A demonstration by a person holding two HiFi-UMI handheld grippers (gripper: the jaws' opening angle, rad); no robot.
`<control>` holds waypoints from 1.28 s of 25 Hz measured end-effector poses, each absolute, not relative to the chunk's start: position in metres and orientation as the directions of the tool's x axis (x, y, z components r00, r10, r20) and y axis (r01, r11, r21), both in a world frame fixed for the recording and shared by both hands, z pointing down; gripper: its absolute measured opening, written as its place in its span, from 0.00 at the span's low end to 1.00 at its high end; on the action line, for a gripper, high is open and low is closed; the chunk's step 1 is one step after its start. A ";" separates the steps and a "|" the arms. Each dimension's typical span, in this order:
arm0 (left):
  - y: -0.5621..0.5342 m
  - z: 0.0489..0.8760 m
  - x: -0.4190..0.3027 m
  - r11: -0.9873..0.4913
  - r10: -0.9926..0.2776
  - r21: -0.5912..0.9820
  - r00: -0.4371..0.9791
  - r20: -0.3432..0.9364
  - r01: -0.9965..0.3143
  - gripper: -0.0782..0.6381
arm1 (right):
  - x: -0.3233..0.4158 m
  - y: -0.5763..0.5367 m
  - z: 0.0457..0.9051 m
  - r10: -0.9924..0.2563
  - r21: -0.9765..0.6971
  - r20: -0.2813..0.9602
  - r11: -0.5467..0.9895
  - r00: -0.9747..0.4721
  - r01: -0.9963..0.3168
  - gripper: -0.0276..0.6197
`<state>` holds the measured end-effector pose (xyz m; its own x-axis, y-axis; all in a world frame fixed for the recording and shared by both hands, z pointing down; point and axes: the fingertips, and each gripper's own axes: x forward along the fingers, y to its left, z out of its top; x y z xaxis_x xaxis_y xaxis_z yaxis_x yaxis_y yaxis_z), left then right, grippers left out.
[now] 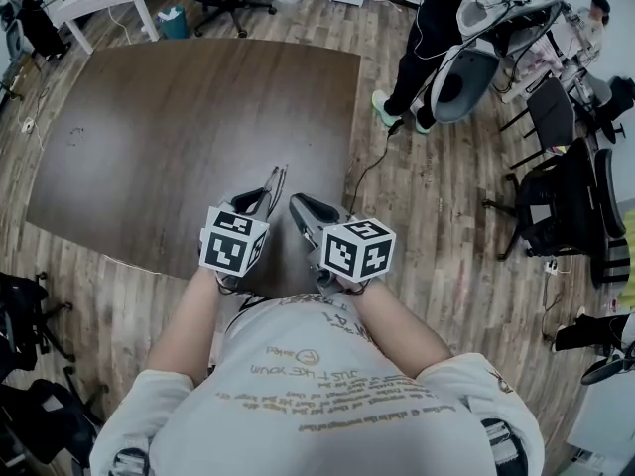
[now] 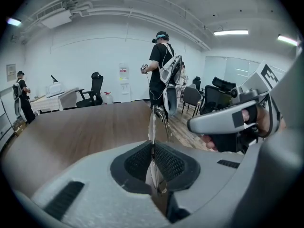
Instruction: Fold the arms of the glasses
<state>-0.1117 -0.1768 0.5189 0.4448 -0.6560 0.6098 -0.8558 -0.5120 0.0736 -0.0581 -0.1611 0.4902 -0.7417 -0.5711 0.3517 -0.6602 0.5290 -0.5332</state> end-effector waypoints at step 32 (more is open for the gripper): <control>-0.236 0.644 -0.202 -0.502 -0.739 -0.668 -0.129 0.662 -0.550 0.16 | -0.033 -0.166 0.490 -0.631 -0.521 0.347 0.485 -0.694 -0.702 0.07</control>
<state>-0.2017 -0.2357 0.6445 -0.1288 -0.7386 0.6618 -0.5496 -0.5023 -0.6676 -0.0326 -0.1656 0.4897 -0.6936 -0.6311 0.3474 -0.7023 0.4851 -0.5210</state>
